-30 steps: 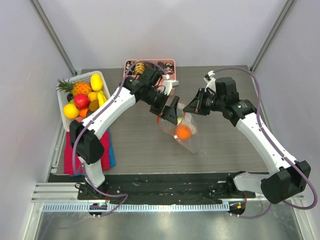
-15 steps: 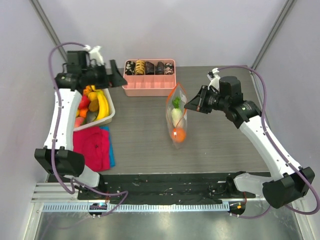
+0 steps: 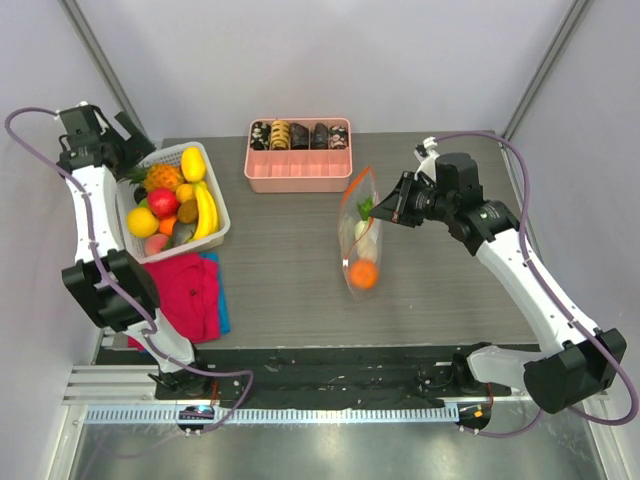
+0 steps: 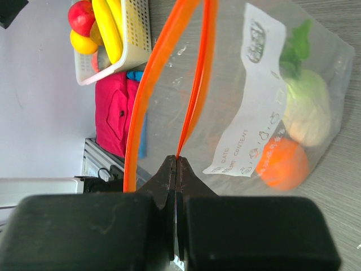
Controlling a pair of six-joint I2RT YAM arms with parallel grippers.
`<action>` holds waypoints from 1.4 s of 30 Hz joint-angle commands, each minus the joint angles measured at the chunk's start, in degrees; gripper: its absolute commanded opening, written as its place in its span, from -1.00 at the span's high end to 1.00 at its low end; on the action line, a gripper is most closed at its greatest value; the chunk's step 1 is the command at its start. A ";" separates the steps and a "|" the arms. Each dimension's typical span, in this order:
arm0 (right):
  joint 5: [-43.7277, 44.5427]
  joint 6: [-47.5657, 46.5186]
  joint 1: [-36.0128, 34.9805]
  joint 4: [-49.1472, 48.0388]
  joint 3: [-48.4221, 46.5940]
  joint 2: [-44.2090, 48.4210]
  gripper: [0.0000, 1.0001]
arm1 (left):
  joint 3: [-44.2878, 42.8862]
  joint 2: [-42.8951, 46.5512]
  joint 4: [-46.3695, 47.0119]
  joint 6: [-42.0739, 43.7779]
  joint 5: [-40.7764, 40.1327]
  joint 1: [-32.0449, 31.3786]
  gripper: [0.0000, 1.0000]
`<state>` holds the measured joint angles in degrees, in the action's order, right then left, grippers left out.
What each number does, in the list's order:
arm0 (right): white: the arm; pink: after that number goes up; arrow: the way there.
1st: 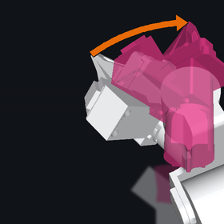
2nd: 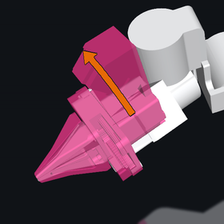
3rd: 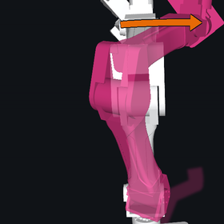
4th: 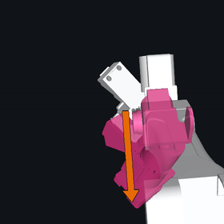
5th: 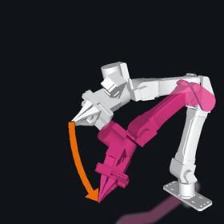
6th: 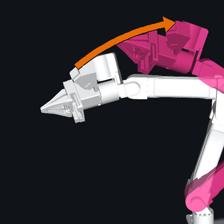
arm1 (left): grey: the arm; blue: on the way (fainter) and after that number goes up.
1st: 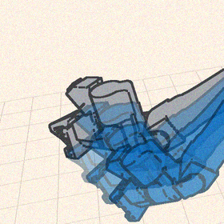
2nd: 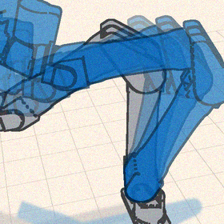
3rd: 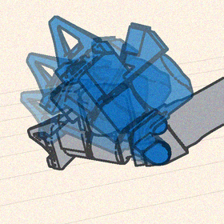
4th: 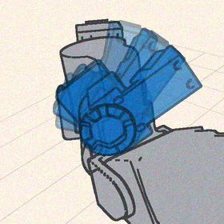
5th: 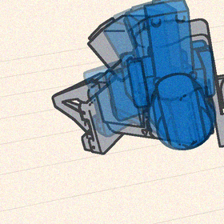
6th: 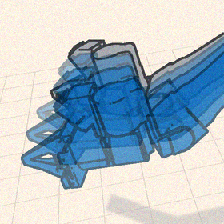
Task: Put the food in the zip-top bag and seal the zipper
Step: Pick up the fake fruit from the bin.
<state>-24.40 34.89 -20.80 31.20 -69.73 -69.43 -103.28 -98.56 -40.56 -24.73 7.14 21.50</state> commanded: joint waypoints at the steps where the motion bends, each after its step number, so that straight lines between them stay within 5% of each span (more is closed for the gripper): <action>1: 1.38 0.87 -0.12 -3.34 0.21 -0.36 0.98 | 3.87 -1.10 9.51 -6.80 -6.77 -0.05 -0.96; 8: 0.94 1.05 -0.03 -3.34 0.12 -2.11 0.98 | 8.63 -5.40 19.45 -16.03 -15.12 -0.14 -0.86; 19: -0.03 2.11 0.58 -3.78 0.04 -4.40 0.98 | 5.03 -15.51 22.45 -22.02 -21.19 0.13 -0.80; 32: -0.73 2.19 0.58 -4.39 -0.14 -6.33 0.98 | 1.60 -22.19 25.70 -26.69 -21.20 0.21 -0.77; 42: -0.73 2.02 0.58 -4.31 -0.14 -6.86 0.98 | 0.28 -19.39 25.53 -25.37 -20.50 1.00 -0.09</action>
<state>-24.69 37.04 -20.45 28.80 -69.28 -76.55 -101.27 -121.23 -17.50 -50.78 -12.19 21.52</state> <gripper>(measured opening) 0.017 0.606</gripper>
